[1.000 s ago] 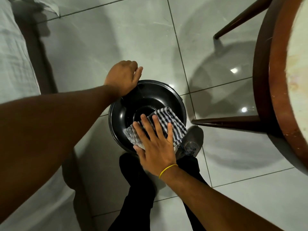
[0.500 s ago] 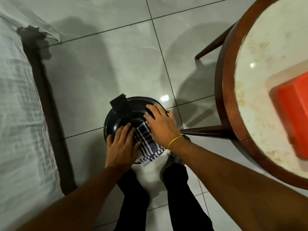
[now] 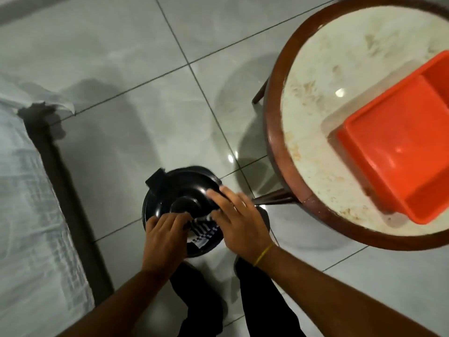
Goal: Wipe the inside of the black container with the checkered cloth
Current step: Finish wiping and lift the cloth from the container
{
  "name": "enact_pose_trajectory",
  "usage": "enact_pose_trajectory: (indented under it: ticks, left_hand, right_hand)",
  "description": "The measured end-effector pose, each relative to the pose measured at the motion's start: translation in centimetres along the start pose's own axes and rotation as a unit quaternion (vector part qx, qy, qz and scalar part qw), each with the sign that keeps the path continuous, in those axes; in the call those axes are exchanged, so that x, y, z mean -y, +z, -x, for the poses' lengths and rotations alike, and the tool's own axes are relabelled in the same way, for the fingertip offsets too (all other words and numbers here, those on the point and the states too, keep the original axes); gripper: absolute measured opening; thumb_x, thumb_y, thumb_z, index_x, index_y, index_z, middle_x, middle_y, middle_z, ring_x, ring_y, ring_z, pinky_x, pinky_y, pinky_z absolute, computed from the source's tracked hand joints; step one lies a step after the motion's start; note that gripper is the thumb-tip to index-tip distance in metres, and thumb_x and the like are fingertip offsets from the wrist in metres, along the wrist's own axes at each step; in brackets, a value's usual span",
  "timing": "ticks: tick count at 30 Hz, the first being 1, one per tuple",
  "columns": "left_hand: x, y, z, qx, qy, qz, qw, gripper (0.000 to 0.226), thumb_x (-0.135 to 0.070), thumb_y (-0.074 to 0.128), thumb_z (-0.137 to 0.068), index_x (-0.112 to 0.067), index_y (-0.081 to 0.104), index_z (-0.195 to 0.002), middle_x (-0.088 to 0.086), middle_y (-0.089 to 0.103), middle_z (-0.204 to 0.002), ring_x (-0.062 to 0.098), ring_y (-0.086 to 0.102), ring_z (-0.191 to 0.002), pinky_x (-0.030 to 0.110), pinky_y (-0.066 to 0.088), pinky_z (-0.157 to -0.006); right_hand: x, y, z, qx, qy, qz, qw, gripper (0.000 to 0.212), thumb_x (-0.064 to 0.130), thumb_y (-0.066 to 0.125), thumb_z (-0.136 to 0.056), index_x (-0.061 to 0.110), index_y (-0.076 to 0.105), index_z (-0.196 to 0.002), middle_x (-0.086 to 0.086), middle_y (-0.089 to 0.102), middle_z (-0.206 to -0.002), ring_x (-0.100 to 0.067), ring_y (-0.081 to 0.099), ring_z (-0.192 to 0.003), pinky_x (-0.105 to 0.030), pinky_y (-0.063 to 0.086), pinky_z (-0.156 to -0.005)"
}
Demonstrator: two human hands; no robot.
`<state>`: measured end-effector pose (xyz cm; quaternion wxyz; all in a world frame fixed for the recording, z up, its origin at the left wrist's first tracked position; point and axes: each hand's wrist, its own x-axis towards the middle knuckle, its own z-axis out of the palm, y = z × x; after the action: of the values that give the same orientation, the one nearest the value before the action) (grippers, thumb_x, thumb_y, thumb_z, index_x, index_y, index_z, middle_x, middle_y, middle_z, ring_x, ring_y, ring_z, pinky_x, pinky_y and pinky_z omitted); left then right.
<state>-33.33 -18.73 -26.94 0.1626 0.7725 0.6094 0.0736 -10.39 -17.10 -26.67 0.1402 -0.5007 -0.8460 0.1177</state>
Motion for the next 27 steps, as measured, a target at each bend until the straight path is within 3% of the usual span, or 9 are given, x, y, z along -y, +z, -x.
enact_pose_trajectory:
  ticks: [2, 5, 8, 11, 14, 18, 22, 27]
  left_hand:
    - [-2.0, -3.1, -1.4, -0.027, 0.054, 0.038, 0.997, 0.023, -0.023, 0.068, -0.087, -0.02, 0.065, -0.109, 0.005, 0.075, -0.101, 0.026, 0.071, -0.092, 0.048, 0.047, -0.09]
    - [-5.7, -8.1, -4.4, 0.005, 0.107, 0.08, 0.991, 0.018, -0.03, 0.053, -0.09, -0.031, 0.063, -0.104, -0.008, 0.07, -0.097, 0.009, 0.059, -0.093, 0.037, 0.039, -0.097]
    - [-10.7, -12.4, -8.4, 0.044, 0.185, 0.103, 0.976, 0.016, -0.028, 0.054, -0.094, -0.041, 0.062, -0.099, -0.023, 0.062, -0.098, 0.008, 0.06, -0.097, 0.028, 0.033, -0.096]
    - [-16.8, -15.1, -12.4, 0.017, 0.257, 0.166, 0.952, 0.018, -0.022, 0.054, -0.097, -0.036, 0.061, -0.107, -0.021, 0.062, -0.107, 0.004, 0.057, -0.101, 0.023, 0.038, -0.094]
    - [-23.4, -16.0, -16.8, 0.023, 0.292, 0.207, 0.934, 0.03, -0.012, 0.066, -0.093, -0.032, 0.062, -0.115, -0.018, 0.066, -0.109, 0.001, 0.057, -0.102, 0.021, 0.044, -0.093]
    - [-32.4, -14.9, -23.1, 0.069, 0.32, 0.238, 0.914, 0.043, -0.008, 0.069, -0.091, -0.031, 0.058, -0.125, -0.008, 0.075, -0.108, 0.012, 0.065, -0.1, 0.032, 0.053, -0.09]
    - [-38.9, -11.7, -29.0, 0.11, 0.355, 0.199, 0.907, 0.048, -0.005, 0.072, -0.093, -0.027, 0.057, -0.132, 0.0, 0.079, -0.111, 0.021, 0.072, -0.103, 0.036, 0.058, -0.091]
    - [-42.1, -7.2, -33.9, 0.187, 0.384, 0.112, 0.897, 0.043, 0.001, 0.068, -0.09, -0.015, 0.064, -0.13, 0.006, 0.081, -0.106, 0.029, 0.078, -0.101, 0.044, 0.06, -0.088]
  right_hand:
    - [0.4, -3.5, 2.0, -0.067, 0.037, -0.014, 0.997, 0.019, 0.018, 0.062, -0.111, 0.014, 0.079, -0.114, -0.007, 0.061, -0.161, -0.033, 0.051, -0.15, -0.051, 0.054, -0.112]
    - [0.7, -9.2, 4.1, -0.129, 0.108, -0.008, 0.986, 0.017, 0.015, 0.063, -0.107, 0.016, 0.079, -0.115, -0.004, 0.058, -0.157, -0.031, 0.051, -0.147, -0.05, 0.053, -0.111]
    - [-0.3, -15.7, 6.2, -0.178, 0.194, 0.007, 0.965, 0.022, 0.016, 0.076, -0.093, 0.022, 0.073, -0.114, -0.002, 0.06, -0.153, -0.03, 0.053, -0.144, -0.051, 0.05, -0.108]
    - [-2.2, -21.2, 7.8, -0.213, 0.279, 0.026, 0.936, 0.016, 0.024, 0.069, -0.094, 0.026, 0.077, -0.108, -0.004, 0.071, -0.144, -0.033, 0.058, -0.142, -0.056, 0.047, -0.103]
    - [-5.2, -25.6, 8.7, -0.233, 0.383, 0.058, 0.892, 0.013, 0.03, 0.067, -0.096, 0.028, 0.078, -0.103, -0.004, 0.07, -0.142, -0.039, 0.059, -0.14, -0.057, 0.041, -0.1]
    - [-10.9, -29.2, 9.5, -0.244, 0.474, 0.091, 0.841, 0.013, 0.024, 0.074, -0.086, 0.024, 0.076, -0.098, -0.007, 0.061, -0.149, -0.041, 0.048, -0.146, -0.057, 0.035, -0.103]
    - [-17.4, -29.8, 9.6, -0.201, 0.568, 0.073, 0.795, 0.018, 0.021, 0.076, -0.084, 0.02, 0.076, -0.102, -0.009, 0.057, -0.155, -0.039, 0.043, -0.151, -0.064, 0.036, -0.111]
    - [-23.5, -27.8, 8.6, -0.112, 0.615, 0.025, 0.78, 0.03, 0.021, 0.074, -0.085, 0.02, 0.075, -0.116, -0.01, 0.049, -0.162, -0.035, 0.037, -0.156, -0.065, 0.036, -0.115]
